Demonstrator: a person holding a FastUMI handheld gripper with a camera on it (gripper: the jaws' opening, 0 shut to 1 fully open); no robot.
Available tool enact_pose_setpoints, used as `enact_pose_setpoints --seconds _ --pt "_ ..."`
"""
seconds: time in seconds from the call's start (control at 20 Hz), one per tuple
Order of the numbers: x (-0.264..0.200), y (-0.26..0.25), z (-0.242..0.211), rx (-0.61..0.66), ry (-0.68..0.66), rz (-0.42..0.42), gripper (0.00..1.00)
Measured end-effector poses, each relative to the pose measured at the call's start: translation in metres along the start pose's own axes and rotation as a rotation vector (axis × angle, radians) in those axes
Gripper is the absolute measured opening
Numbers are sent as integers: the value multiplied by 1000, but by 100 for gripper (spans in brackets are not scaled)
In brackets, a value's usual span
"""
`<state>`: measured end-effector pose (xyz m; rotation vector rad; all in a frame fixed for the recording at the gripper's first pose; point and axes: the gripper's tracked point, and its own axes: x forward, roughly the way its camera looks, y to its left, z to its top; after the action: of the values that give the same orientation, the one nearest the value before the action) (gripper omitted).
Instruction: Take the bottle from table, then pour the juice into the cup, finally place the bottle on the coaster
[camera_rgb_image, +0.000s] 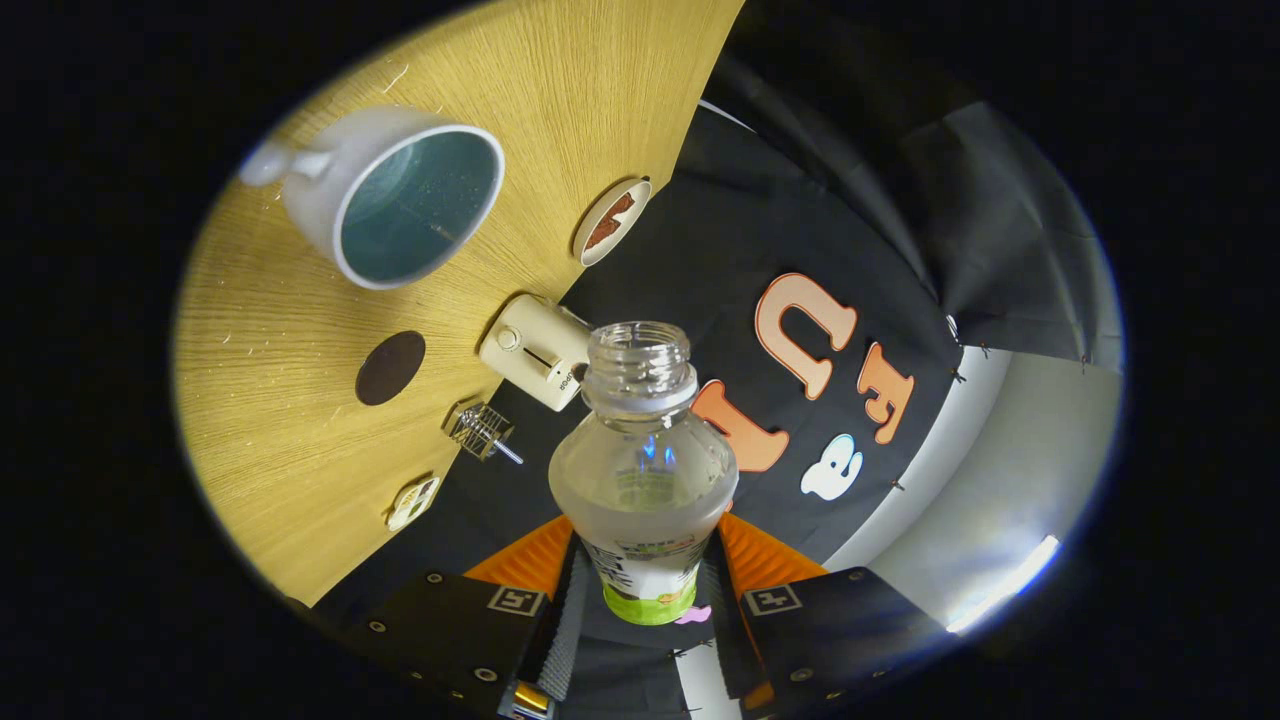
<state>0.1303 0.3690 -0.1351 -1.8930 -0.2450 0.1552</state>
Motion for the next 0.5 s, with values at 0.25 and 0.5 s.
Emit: enact_pose_setpoints --seconds 0.25,0.5 --pt "-3 34 -4 266 43 109 58" --pt "-6 42 1 594 42 197 58"
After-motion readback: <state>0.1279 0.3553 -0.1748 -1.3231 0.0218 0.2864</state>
